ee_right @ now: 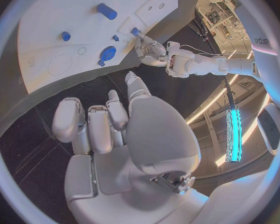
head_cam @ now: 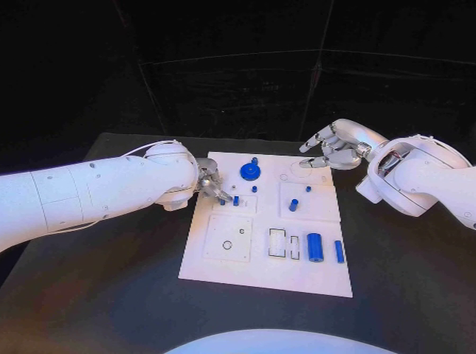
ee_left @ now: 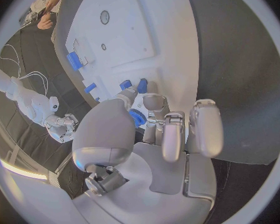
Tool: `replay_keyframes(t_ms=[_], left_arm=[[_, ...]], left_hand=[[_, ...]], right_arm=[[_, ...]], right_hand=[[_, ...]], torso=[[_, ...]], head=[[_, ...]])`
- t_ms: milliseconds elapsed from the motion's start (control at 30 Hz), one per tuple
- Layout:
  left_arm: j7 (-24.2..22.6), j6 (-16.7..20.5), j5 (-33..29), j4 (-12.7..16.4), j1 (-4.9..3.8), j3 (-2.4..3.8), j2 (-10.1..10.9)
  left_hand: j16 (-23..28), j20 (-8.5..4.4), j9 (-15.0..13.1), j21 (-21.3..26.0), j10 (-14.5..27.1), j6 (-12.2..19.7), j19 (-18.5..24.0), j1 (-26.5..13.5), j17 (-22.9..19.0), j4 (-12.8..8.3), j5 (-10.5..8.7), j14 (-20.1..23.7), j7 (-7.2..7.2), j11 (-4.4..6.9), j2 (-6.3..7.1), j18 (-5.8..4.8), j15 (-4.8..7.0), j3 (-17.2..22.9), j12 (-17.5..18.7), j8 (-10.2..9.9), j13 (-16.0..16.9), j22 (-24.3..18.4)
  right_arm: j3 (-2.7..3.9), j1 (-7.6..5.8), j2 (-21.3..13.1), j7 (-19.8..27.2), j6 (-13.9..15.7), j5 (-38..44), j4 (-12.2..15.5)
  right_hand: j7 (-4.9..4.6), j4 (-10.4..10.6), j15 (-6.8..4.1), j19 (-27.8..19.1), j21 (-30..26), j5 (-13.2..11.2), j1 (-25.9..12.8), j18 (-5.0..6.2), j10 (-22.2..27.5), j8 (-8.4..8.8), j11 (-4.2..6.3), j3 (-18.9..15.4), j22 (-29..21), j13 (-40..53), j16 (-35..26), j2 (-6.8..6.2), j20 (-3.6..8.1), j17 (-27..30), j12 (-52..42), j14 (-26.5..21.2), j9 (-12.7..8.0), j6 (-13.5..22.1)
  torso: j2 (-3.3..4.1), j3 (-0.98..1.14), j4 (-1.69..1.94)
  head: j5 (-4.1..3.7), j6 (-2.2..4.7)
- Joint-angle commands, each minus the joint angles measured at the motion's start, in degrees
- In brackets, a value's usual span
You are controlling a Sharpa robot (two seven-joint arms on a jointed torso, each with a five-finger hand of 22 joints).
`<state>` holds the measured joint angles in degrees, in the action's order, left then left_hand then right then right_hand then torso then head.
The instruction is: Assemble the parts on the task board
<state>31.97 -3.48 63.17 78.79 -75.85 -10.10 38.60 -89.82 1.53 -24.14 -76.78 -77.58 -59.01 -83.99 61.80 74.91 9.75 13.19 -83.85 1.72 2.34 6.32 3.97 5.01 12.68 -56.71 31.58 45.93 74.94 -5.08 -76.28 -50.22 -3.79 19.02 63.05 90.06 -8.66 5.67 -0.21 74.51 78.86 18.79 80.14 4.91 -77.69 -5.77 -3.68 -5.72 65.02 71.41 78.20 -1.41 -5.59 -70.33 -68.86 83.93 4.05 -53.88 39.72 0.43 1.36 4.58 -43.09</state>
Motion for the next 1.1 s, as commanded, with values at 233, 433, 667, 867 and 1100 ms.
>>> replay_keyframes(t_ms=[233, 433, 667, 867, 1100], left_arm=[[-2.0, 3.6, -0.8, 1.4, -0.28, -0.01, 1.6], [-4.6, 6.5, -2.4, 1.9, -0.45, 0.01, 2.3], [-10.7, 13.3, -7.8, 2.2, -0.62, 0.02, 3.3], [-16.6, 17.7, -11.9, 1.8, -0.72, 0.01, 3.5], [-24.7, 19.5, -10.5, -0.7, -0.58, -0.06, 0.7]], left_hand=[[-0.2, -0.38, 0.2, 0.0, 0.7, -0.4, -0.3, 0.9, 15.1, 2.6, -3.87, -6.1, 0.08, -0.17, -1.19, -0.37, 0.16, -3.9, 0.0, -0.6, -0.5, 1.3], [-0.2, -0.35, 0.3, 0.5, 0.8, -0.3, -0.1, 1.5, 15.1, 3.4, -4.15, -6.1, 0.13, -0.22, -1.48, -0.23, 0.13, -5.0, -0.5, -0.8, 0.1, 0.8], [-0.2, -0.03, 0.9, 4.5, 4.0, 1.6, 1.7, 3.3, 15.1, 5.2, -4.1, -6.1, 0.98, -0.9, -1.54, 0.69, -0.27, -7.8, 3.8, -1.9, -5.0, -2.9], [6.2, 1.58, 3.5, 18.1, 13.6, 7.2, 8.0, 9.2, 5.3, 5.1, -3.83, -3.0, 4.05, -3.64, -2.09, 3.39, -2.35, -9.6, 13.7, -6.0, -13.8, -15.3], [24.7, 3.99, 6.8, 37.8, 21.3, 9.5, 18.6, 20.0, -17.6, 0.9, -3.82, 9.2, 7.13, -6.27, -2.48, 6.22, -5.07, -6.4, 22.5, -9.3, -20.6, -31.1]], right_arm=[[0.04, -0.12, 0.0, 0.3, 0.9, 0.2, 0.0], [0.04, -0.11, 0.0, 0.3, 1.1, 0.2, -0.2], [0.04, -0.11, 0.0, 0.3, 1.2, 0.2, -0.3], [0.04, -0.11, 0.0, 0.3, 1.2, 0.2, -0.3], [0.04, -0.11, 0.1, 0.3, 1.4, 0.2, -0.3]], right_hand=[[-0.04, 0.2, -0.47, -0.7, -0.5, -0.3, -0.3, 0.5, 0.6, -0.09, 0.06, -0.3, -0.4, -0.3, -0.6, 0.28, -0.1, 0.4, 0.4, 1.7, -0.1, -0.3], [-0.06, 0.2, -0.47, -0.8, -0.6, -0.3, -0.2, 0.53, 0.7, -0.04, 0.05, -0.3, -0.6, -0.3, -0.8, 0.29, -0.1, 0.7, 0.5, 1.7, -0.1, -0.2], [-0.06, 0.2, -0.47, -0.8, -0.6, -0.3, -0.2, 0.53, 0.7, -0.04, 0.05, -0.3, -0.6, -0.3, -0.8, 0.29, -0.1, 0.7, 0.5, 1.7, -0.1, -0.2], [-0.06, 0.2, -0.46, -0.9, -0.6, -0.3, -0.2, 0.55, 0.7, -0.03, 0.05, -0.3, -0.8, -0.3, -0.8, 0.31, -0.1, 0.8, 0.5, 1.6, -0.1, -0.2], [-0.05, 0.2, -0.46, -1.0, -0.8, -0.2, -0.1, 0.6, 0.9, -0.06, 0.05, -0.3, -1.0, -0.5, -1.0, 0.34, -0.1, 0.9, 0.8, 1.6, -0.1, -0.2]], torso=[[0.0, 0.02, 0.03], [-0.02, -0.01, 0.03], [-0.01, 0.04, 0.02], [0.0, 0.05, 0.02], [0.02, 0.03, -0.01]], head=[[-0.18, 0.16], [-0.18, 0.21], [-0.27, 0.35], [-0.57, 0.45], [-1.04, 0.82]])
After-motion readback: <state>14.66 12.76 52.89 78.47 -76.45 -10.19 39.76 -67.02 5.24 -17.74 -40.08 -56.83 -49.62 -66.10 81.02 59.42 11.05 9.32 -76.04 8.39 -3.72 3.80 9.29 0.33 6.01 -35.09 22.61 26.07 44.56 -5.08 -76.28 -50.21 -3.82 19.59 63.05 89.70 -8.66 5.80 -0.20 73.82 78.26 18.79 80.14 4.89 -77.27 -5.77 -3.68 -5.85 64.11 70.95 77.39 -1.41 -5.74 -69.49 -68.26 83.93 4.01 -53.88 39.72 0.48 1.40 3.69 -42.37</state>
